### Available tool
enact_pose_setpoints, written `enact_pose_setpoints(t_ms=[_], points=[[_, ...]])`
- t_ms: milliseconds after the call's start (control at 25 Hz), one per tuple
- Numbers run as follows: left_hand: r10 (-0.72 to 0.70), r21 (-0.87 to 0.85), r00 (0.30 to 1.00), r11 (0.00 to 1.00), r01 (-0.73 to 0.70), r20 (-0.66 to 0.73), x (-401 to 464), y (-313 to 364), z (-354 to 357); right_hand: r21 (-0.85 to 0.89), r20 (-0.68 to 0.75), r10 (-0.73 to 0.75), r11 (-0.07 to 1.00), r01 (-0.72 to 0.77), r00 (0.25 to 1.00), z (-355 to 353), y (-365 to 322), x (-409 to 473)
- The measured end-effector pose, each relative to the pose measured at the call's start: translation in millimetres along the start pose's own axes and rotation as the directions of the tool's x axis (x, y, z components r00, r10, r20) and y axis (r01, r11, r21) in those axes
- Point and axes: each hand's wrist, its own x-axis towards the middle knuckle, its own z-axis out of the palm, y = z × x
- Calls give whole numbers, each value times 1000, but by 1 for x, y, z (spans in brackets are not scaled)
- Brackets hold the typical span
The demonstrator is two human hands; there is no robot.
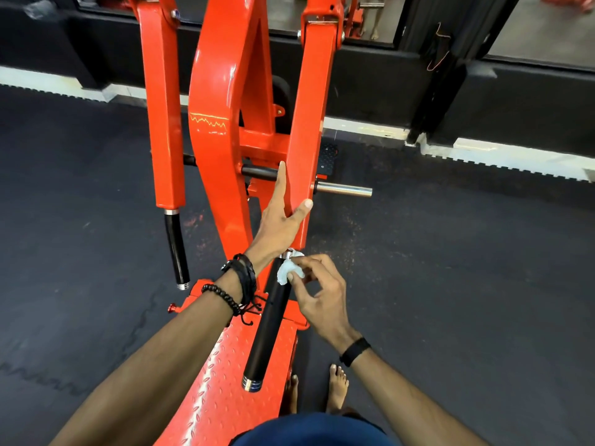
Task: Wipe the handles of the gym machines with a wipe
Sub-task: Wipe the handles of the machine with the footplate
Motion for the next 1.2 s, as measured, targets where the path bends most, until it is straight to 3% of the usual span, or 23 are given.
enact_pose_setpoints(t_ms=[320, 400, 520, 560, 800, 840, 960, 1040, 1120, 1200], points=[[-24, -103, 999, 994, 26, 23, -3, 11, -16, -50, -100, -41, 998, 36, 994, 2, -24, 20], [-49, -158, 998, 986, 53, 34, -4, 13, -21, -35, -22, -73, 997, 72, 997, 8, -30, -2], [-64, -185, 997, 980, 72, 47, -5, 12, -30, 13, 213, -131, 991, 131, 968, 19, -46, -55], [-68, -189, 997, 979, 75, 46, -5, 12, -32, 26, 222, -154, 988, 151, 963, 20, -47, -55], [-85, -175, 996, 981, 87, 17, -7, 15, -39, -111, -97, -85, 991, 74, 992, 25, -40, 15], [-88, -179, 996, 980, 88, 12, -7, 14, -40, -87, -62, -107, 991, 102, 992, 29, -41, -2], [-105, -190, 994, 976, 104, 6, -6, 12, -44, 36, 260, -170, 985, 167, 951, 41, -49, -86], [-115, -182, 993, 977, 115, 10, -6, 13, -45, 56, 316, -200, 980, 193, 927, 45, -50, -100], [-127, -164, 992, 978, 127, 15, -7, 14, -46, -3, 193, -165, 986, 169, 967, 48, -48, -62], [-112, -158, 994, 981, 111, 2, -8, 17, -44, -98, -33, -103, 990, 100, 994, 41, -51, -4]])
